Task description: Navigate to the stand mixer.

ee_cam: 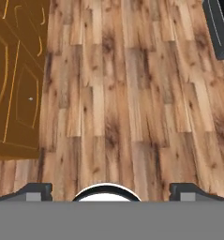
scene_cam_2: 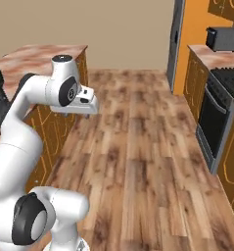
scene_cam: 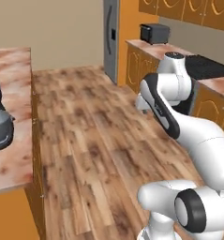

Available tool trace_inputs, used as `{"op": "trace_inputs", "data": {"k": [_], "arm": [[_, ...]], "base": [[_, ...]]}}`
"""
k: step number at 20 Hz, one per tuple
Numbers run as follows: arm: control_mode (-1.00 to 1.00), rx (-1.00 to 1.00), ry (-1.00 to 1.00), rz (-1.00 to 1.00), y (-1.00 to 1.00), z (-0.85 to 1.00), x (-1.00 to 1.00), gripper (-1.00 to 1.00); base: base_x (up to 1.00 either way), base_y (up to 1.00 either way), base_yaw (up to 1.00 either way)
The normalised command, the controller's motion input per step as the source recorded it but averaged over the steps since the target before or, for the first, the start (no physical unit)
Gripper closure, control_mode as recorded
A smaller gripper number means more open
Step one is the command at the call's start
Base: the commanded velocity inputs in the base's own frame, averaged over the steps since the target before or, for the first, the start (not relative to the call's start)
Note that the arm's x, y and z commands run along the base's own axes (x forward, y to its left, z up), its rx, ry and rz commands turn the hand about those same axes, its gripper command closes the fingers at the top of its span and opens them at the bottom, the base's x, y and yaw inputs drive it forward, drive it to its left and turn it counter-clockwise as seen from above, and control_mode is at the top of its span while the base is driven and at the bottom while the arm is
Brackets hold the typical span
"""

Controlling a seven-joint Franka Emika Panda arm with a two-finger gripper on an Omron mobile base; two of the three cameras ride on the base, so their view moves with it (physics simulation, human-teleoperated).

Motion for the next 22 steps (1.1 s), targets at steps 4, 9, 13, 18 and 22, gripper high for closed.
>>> {"op": "trace_inputs", "data": {"k": [4,9,13,18,22], "arm": [[1.00,0.00,0.00,0.00,0.00,0.00,0.00,-1.00],[1.00,0.00,0.00,0.00,0.00,0.00,0.00,-1.00],[1.00,0.00,0.00,0.00,0.00,0.00,0.00,-1.00],[1.00,0.00,0.00,0.00,0.00,0.00,0.00,-1.00],[1.00,0.00,0.00,0.00,0.00,0.00,0.00,-1.00]], "base": [[0.87,-0.98,0.41],[0.89,-0.60,0.52],[0.74,-0.01,0.71],[0.54,0.05,0.76],[0.39,0.07,0.78]]}}
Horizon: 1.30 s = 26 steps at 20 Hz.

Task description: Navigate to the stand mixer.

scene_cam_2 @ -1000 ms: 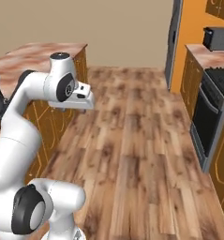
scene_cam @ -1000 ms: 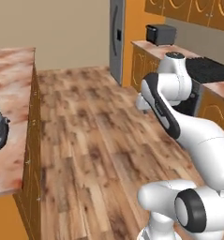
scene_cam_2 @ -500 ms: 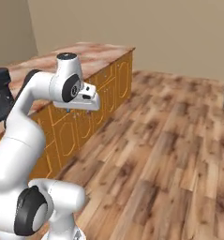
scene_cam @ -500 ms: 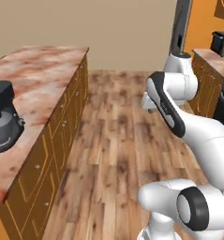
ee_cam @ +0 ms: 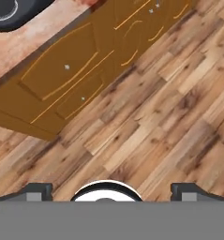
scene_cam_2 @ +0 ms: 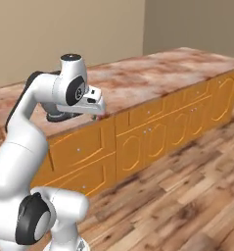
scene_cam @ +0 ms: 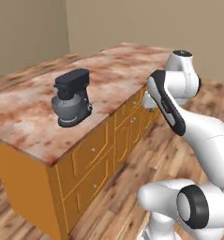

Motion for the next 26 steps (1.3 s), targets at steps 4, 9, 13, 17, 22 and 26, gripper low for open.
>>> {"op": "trace_inputs", "data": {"k": [4,9,13,17,22,26], "arm": [[1.00,0.00,0.00,0.00,0.00,0.00,0.00,-1.00],[1.00,0.00,0.00,0.00,0.00,0.00,0.00,-1.00],[1.00,0.00,0.00,0.00,0.00,0.00,0.00,-1.00],[1.00,0.00,0.00,0.00,0.00,0.00,0.00,-1.00],[1.00,0.00,0.00,0.00,0.00,0.00,0.00,-1.00],[1.00,0.00,0.00,0.00,0.00,0.00,0.00,-1.00]], "base": [[0.34,0.08,0.80],[0.30,0.03,0.79],[0.32,-0.01,0.61],[0.04,-0.05,0.04],[0.63,-0.61,0.22],[0.67,-0.82,0.31]]}}
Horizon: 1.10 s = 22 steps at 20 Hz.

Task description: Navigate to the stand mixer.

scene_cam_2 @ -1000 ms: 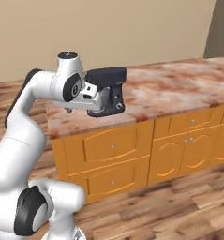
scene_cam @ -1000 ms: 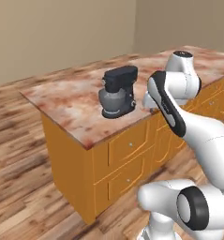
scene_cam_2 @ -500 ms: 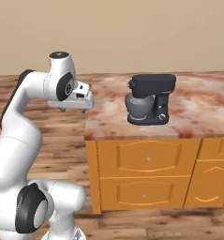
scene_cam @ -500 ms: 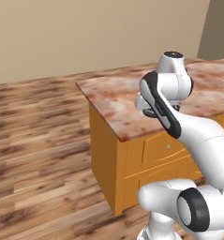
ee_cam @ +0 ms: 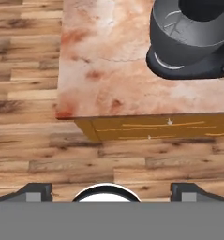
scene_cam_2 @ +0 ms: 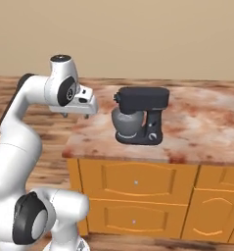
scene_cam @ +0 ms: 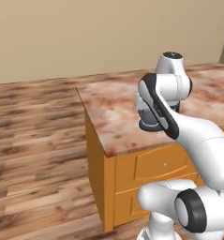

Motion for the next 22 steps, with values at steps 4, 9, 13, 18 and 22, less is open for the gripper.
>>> {"op": "trace_inputs", "data": {"k": [4,9,13,18,22], "arm": [[1.00,0.00,0.00,0.00,0.00,0.00,0.00,-1.00],[1.00,0.00,0.00,0.00,0.00,0.00,0.00,-1.00],[1.00,0.00,0.00,0.00,0.00,0.00,0.00,-1.00],[1.00,0.00,0.00,0.00,0.00,0.00,0.00,-1.00],[1.00,0.00,0.00,0.00,0.00,0.00,0.00,-1.00]], "base": [[0.55,-0.88,0.32],[0.44,-0.74,0.28],[0.05,-0.29,0.06],[0.14,-0.11,0.00],[0.87,-0.71,0.00]]}}
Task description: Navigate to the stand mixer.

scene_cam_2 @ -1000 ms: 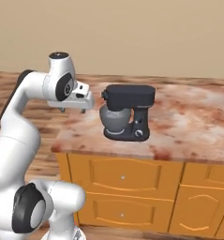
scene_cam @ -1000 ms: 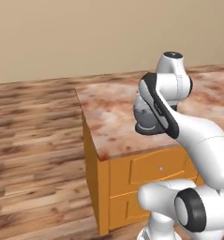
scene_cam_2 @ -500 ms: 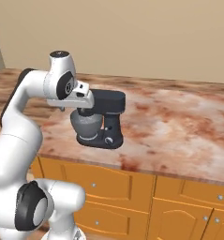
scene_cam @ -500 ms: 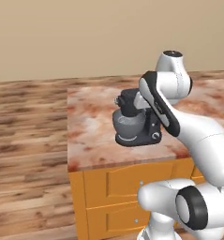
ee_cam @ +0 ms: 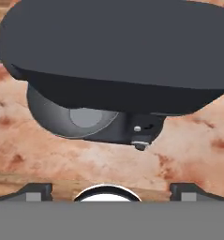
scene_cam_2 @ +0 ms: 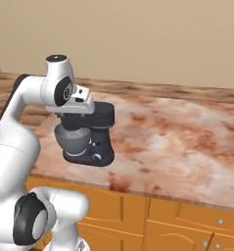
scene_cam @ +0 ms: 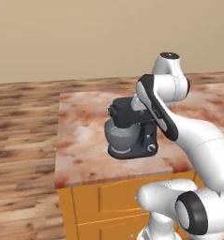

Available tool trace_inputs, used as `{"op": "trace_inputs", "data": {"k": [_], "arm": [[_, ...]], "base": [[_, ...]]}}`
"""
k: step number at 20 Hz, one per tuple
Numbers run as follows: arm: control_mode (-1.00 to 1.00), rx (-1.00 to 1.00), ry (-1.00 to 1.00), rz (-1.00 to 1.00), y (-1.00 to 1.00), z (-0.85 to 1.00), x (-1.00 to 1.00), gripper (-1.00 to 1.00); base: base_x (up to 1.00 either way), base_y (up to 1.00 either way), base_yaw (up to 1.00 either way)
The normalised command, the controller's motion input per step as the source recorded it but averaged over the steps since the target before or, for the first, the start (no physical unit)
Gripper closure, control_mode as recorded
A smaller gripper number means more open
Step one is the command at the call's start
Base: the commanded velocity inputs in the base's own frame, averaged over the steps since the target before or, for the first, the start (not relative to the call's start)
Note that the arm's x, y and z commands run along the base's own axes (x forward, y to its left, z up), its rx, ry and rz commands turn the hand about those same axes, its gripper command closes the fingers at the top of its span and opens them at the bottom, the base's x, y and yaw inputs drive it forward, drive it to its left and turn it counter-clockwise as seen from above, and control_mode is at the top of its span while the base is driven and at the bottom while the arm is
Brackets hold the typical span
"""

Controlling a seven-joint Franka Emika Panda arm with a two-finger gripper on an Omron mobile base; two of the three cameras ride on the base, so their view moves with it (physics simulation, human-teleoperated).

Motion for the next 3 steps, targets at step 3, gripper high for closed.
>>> {"op": "trace_inputs", "data": {"k": [3], "arm": [[1.00,0.00,0.00,0.00,0.00,0.00,0.00,-1.00]], "base": [[0.99,-0.85,0.00]]}}
